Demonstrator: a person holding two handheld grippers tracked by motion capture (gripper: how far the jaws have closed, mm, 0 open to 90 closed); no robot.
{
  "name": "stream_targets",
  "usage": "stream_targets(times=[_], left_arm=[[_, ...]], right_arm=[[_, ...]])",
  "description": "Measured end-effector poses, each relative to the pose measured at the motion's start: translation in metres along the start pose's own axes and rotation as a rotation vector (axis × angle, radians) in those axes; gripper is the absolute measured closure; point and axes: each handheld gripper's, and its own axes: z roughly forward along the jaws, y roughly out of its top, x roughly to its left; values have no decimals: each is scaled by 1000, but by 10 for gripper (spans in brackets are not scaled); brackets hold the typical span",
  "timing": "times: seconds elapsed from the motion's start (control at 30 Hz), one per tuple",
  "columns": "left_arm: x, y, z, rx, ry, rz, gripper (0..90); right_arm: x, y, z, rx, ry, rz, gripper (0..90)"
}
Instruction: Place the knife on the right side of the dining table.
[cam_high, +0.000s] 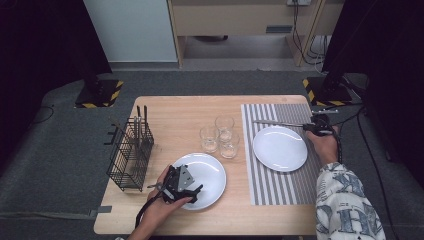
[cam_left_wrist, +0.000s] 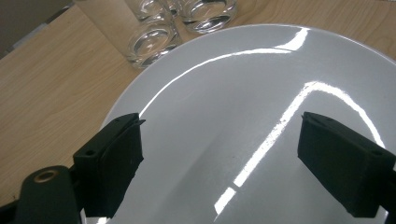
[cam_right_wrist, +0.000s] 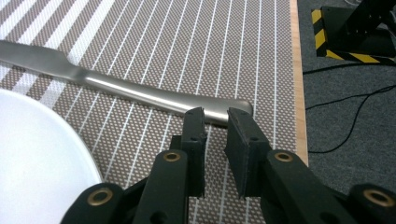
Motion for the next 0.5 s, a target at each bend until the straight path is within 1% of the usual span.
stream_targets(times=[0.27, 0.33, 0.4, 0.5], left_arm=[[0, 1, 0, -4, 1, 0, 133], [0, 1, 0, -5, 1, 0, 133], [0, 1, 0, -5, 1, 0, 134], [0, 1, 0, -4, -1, 1, 133]], right_arm=[[-1, -2, 4, 11, 6, 14, 773], [-2, -2, 5, 2, 12, 45, 772], [-2, -1, 6, 4, 12, 36, 772], [-1, 1, 8, -3, 12, 40, 762]])
